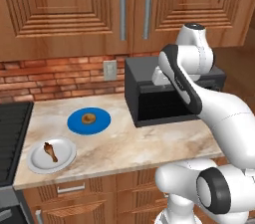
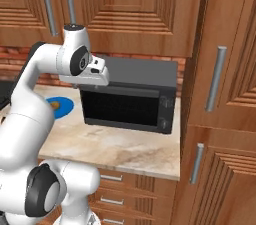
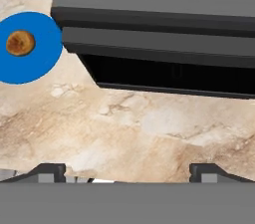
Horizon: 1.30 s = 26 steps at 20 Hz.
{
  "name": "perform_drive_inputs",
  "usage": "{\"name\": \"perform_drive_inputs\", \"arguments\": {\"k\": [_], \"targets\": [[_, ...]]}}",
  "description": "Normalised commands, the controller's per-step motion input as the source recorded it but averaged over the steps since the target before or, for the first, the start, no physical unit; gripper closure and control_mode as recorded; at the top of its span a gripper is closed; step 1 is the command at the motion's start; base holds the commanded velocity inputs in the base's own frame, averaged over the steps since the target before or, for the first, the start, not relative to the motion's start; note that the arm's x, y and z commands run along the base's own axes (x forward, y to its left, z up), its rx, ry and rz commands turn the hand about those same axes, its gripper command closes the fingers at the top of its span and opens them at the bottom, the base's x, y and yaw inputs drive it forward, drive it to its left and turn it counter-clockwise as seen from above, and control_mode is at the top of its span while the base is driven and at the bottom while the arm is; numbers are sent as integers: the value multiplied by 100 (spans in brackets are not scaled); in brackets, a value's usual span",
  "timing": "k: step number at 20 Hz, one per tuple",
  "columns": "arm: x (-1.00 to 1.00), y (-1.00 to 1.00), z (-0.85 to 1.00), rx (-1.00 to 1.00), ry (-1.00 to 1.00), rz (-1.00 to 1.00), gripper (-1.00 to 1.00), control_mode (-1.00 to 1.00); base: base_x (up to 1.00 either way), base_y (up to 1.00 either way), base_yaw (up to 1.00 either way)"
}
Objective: Open the toaster oven door. Place the bread on the top rack in the toaster oven and place the chicken drumstick on the bottom rack.
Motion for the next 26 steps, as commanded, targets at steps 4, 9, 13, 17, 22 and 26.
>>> {"name": "perform_drive_inputs", "arguments": {"k": [4,9,13,17,22,26], "targets": [[0,0,0,0,0,0,-100,100,-9,68,0],[0,0,0,0,0,0,-100,100,5,60,-9],[0,0,0,0,0,0,-100,100,9,47,-9],[0,0,0,0,0,0,-100,100,10,38,-5],[0,0,0,0,0,0,-100,100,12,30,0],[0,0,0,0,0,0,-100,100,9,34,0]]}}
